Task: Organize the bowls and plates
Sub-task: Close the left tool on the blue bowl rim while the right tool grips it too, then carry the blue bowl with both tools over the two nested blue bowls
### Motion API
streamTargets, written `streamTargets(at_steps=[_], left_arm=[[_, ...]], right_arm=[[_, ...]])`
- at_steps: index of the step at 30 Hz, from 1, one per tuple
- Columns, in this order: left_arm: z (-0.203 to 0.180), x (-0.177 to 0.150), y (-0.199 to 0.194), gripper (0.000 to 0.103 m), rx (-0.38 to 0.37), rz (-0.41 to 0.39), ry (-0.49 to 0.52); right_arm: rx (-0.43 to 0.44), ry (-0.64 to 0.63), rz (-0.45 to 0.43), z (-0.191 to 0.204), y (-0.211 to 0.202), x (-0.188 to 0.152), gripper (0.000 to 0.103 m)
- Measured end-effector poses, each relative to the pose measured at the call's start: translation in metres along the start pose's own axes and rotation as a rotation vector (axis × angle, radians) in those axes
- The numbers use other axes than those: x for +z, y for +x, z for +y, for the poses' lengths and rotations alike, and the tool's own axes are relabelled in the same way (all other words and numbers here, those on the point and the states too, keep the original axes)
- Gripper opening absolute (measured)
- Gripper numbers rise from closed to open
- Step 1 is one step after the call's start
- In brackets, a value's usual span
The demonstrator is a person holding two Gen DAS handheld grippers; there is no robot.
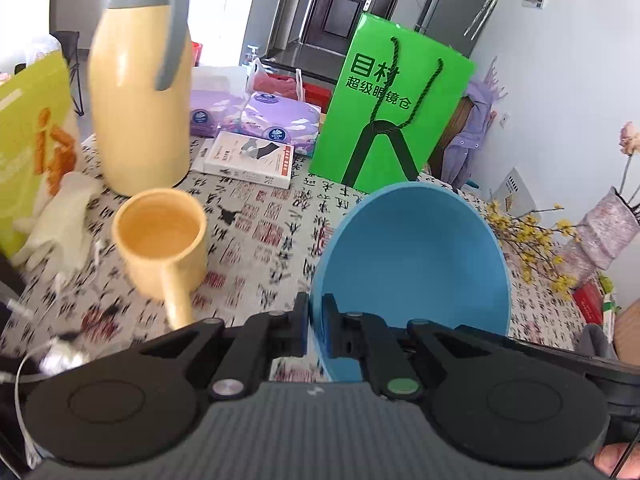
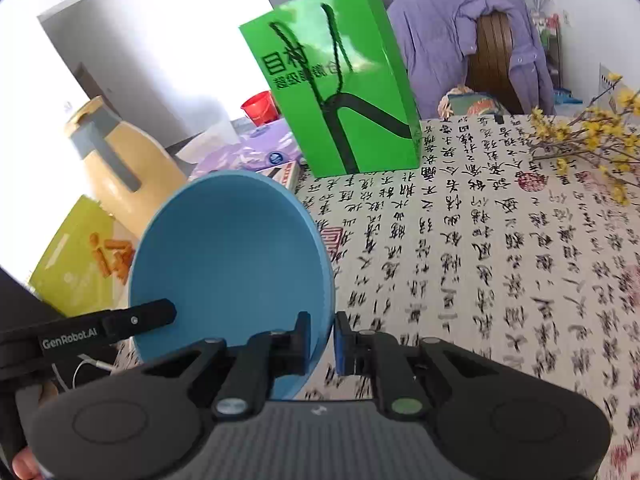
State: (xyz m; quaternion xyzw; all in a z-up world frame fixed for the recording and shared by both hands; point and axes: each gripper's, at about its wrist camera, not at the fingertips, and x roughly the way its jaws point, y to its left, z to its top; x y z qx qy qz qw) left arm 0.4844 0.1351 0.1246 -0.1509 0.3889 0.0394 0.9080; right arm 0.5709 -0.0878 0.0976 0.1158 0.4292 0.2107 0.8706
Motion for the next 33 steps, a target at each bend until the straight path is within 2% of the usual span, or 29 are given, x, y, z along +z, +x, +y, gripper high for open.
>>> streamTargets(at_steps=[8,13,19,22,25,33], left_arm=[[0.009,-0.094,-0.08,0.007,0.015,-0.123,0.007],[0.032,-0.159,-0.115,0.007,-0.003,-0.16,-0.064],[0.047,-0.224,-0.16,0.007,-0.02,-0.241,-0.051],[0.042,-0.245,-0.171,0.007,0.02,-0.265,0.018],[0.043,-0.255,-0.171,0.007,0.025,-0.245,0.029],[0.042,-0.269,-0.17,0.007,-0.015,-0.228,0.029]], right_arm=[[0.014,-0.08,-0.096,0.027,-0.078,-0.099,0.012],[0.062,-0.041,-0.137,0.029,-0.105,-0.165,0.012],[0.06,-0.11,-0.228,0.044,-0.133,-0.249,0.011],[0.049,-0.136,-0.247,0.051,-0.145,-0.282,0.011],[0.031,-0.143,-0.253,0.055,-0.151,-0.303,0.012],[0.019,-0.123,-0.274,0.046,-0.162,-0.316,0.012]])
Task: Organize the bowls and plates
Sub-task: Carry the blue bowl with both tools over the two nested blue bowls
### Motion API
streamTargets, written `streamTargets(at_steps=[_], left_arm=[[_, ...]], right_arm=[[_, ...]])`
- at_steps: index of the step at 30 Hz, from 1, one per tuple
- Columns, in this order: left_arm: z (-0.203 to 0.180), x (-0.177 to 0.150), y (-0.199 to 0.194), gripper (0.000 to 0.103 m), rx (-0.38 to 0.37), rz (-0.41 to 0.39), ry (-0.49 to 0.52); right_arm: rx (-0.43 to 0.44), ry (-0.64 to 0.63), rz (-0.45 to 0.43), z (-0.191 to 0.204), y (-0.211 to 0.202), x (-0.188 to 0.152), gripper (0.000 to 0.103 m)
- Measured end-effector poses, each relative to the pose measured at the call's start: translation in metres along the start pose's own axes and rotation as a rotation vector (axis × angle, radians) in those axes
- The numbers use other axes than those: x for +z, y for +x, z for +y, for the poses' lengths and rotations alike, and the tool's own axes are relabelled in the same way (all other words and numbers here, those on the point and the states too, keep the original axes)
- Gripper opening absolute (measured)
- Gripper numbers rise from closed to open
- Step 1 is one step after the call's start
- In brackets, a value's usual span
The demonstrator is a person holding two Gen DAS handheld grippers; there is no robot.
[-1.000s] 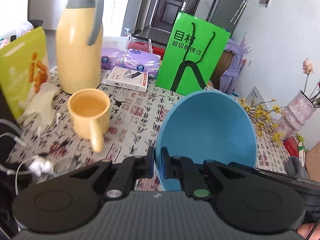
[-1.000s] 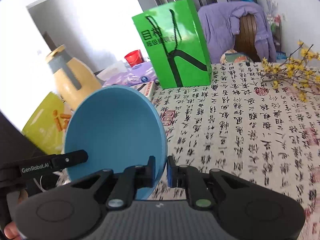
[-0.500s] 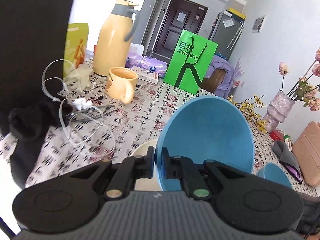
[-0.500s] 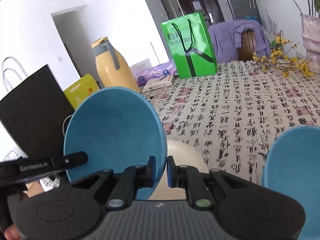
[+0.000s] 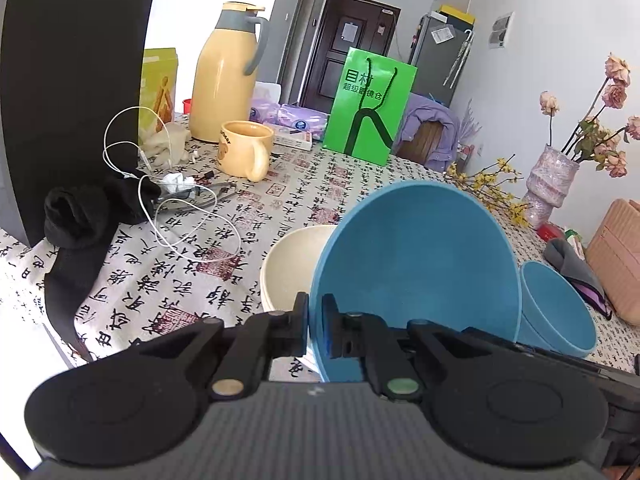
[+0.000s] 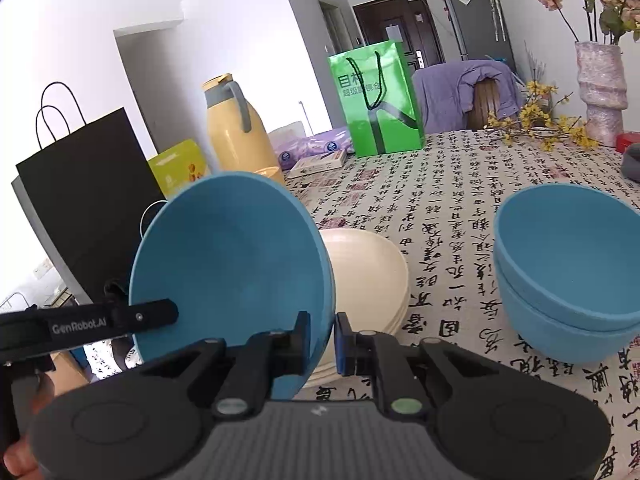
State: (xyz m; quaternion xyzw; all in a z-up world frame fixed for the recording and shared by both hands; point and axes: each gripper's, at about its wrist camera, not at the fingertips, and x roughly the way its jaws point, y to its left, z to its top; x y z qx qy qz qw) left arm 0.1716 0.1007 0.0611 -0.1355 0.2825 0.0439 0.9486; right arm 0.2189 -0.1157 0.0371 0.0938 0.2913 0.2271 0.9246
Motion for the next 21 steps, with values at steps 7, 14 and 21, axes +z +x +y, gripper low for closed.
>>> streamTargets(at_steps=[7,14,21], left_arm=[[-0.007,0.006,0.006,0.007,-0.022,0.014,0.001],[-0.015,0.013,0.008,0.007,-0.048,0.005,-0.013],[-0.041,0.029,0.019,0.007,-0.135,0.001,-0.007]], right_arm=[[-0.023,-0.01,-0.049,-0.002,-0.006,0.003,0.012],[-0.021,-0.025,-0.093,-0.008,-0.013,0.017,0.012],[-0.04,0.018,-0.129,-0.033,-0.025,0.033,0.012]])
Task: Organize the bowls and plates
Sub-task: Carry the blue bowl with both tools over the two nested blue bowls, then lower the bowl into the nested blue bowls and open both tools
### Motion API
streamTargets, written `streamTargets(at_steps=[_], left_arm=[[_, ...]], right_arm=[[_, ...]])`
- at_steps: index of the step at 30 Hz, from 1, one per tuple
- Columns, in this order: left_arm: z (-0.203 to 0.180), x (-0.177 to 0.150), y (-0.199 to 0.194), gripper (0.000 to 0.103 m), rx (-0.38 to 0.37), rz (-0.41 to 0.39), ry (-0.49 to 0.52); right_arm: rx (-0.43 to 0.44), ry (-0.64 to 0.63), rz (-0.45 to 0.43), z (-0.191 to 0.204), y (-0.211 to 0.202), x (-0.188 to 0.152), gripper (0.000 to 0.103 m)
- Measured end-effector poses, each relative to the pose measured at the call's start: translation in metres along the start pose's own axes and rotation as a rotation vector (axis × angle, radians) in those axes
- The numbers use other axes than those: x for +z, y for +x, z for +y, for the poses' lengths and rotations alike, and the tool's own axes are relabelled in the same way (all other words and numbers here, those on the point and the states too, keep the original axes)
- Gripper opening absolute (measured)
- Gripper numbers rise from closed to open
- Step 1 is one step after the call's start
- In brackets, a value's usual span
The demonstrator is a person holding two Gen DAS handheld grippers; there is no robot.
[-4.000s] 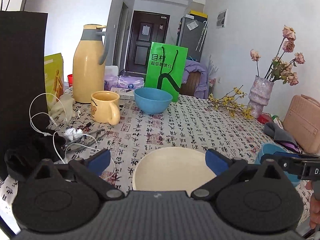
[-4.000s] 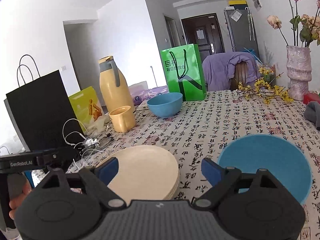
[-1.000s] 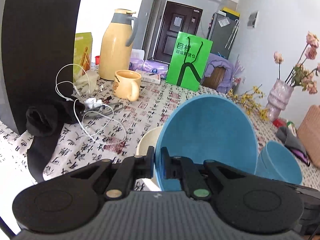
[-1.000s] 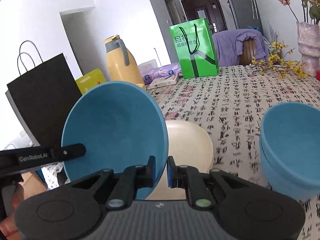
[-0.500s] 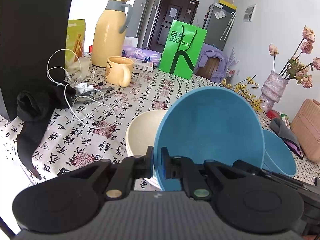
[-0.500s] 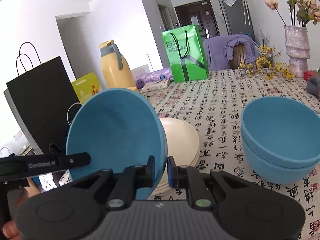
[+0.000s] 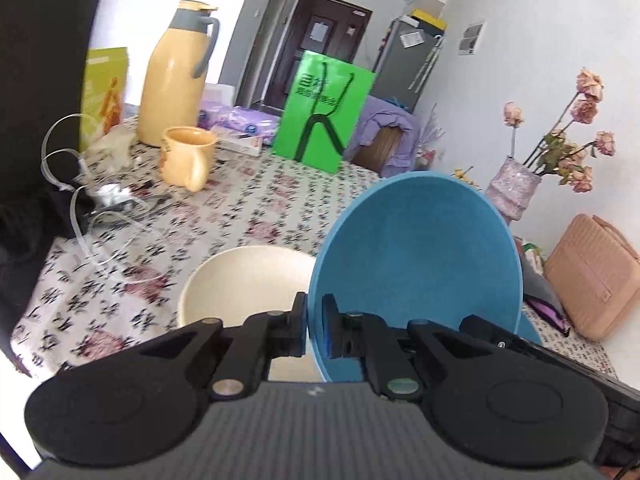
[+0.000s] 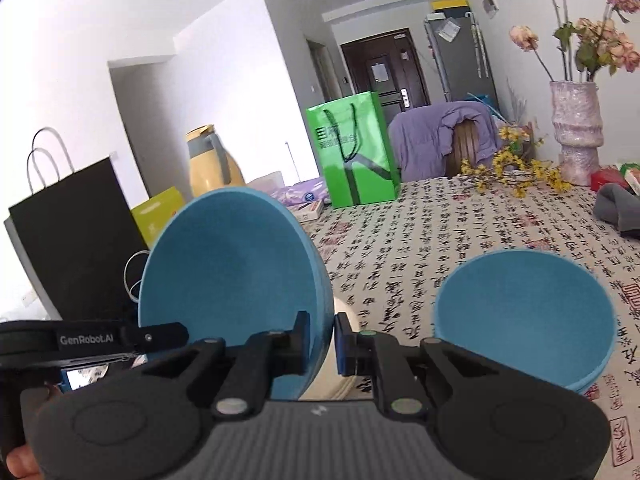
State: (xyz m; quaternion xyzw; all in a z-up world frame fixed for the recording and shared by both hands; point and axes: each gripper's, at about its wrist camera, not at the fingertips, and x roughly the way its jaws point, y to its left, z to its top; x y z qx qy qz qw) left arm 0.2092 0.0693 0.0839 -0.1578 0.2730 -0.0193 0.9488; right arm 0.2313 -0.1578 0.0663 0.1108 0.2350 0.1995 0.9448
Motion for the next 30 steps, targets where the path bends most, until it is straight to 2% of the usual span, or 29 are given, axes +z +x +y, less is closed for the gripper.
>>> streamTargets(at_steps=[7,14,19,22,26,30], left_arm=[[-0.055,0.022,0.021,0.007,-0.138,-0.009,0.037],[-0.109,0.018,0.069,0.007,-0.213,0.095,0.075],[-0.125,0.005,0.1,0.007,-0.223,0.188,0.076],[-0.123,-0.001,0.109,0.007,-0.228,0.234,0.063],[-0.123,-0.002,0.111,0.01,-0.233,0.252,0.052],[-0.125,-0.004,0.113,0.014,-0.208,0.254,0.061]], right_arm=[[-0.074,0.026,-0.075,-0.038,-0.027,0.03,0.012],[-0.158,0.106,-0.047,-0.103,-0.041,0.047,0.013],[-0.22,0.123,-0.008,-0.134,-0.041,0.041,0.013],[-0.223,0.136,0.017,-0.145,-0.039,0.038,0.016],[-0.208,0.157,0.036,-0.153,-0.039,0.034,0.022],[-0.209,0.158,0.028,-0.157,-0.04,0.032,0.027]])
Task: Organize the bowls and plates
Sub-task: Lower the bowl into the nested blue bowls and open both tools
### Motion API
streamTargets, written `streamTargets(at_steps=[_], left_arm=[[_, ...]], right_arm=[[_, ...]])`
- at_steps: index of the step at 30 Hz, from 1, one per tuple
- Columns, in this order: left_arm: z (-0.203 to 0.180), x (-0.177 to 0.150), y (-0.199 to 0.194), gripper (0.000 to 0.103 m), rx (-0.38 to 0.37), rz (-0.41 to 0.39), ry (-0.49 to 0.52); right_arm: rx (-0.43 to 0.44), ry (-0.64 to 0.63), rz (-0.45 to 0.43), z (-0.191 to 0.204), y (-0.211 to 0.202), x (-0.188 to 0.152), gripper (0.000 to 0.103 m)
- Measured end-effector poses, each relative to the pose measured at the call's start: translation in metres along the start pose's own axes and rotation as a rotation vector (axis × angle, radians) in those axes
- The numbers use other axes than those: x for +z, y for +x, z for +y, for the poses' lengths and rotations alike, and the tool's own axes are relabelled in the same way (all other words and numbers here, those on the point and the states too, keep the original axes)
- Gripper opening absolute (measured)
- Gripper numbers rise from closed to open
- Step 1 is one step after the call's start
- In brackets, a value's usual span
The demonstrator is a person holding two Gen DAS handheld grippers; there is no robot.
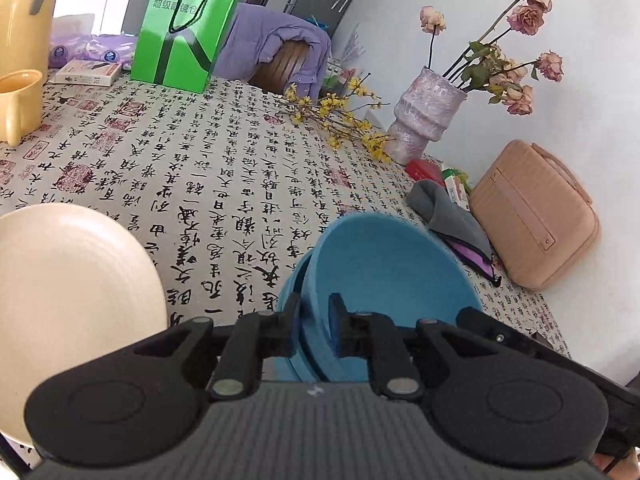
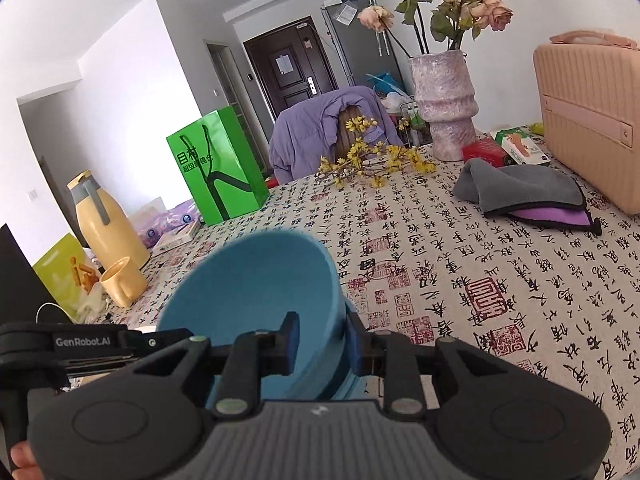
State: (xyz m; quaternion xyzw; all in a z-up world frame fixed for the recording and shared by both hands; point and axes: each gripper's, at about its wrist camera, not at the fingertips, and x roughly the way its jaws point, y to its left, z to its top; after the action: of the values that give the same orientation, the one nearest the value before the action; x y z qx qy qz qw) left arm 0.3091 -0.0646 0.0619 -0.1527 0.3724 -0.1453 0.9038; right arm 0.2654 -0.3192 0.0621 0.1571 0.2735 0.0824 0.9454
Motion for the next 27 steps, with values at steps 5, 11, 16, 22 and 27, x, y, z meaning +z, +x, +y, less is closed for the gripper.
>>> streamTargets(at_steps=[5,11,16,22,27], left_arm=[[-0.002,0.001,-0.008,0.014,0.004,-0.021,0.006],[-0.005,-0.002,-0.023,0.015,0.021,-0.068,0.049],[-0.007,-0.017,-0.044,0.042,0.073,-0.147,0.134],[-0.005,-0.056,-0.077,0.076,0.178,-0.272,0.285],[0.01,-0.096,-0.104,0.101,0.22,-0.332,0.315]], right_arm=[[-0.008,-0.037,-0.006,0.0,0.0,-0.004,0.029],[-0.027,-0.072,-0.059,0.005,-0.009,-0.004,0.033],[-0.019,-0.083,-0.105,0.01,-0.027,-0.006,0.042],[-0.017,-0.169,-0.165,0.032,-0.048,-0.028,0.074],[-0.04,-0.3,-0.232,0.053,-0.068,-0.06,0.092]])
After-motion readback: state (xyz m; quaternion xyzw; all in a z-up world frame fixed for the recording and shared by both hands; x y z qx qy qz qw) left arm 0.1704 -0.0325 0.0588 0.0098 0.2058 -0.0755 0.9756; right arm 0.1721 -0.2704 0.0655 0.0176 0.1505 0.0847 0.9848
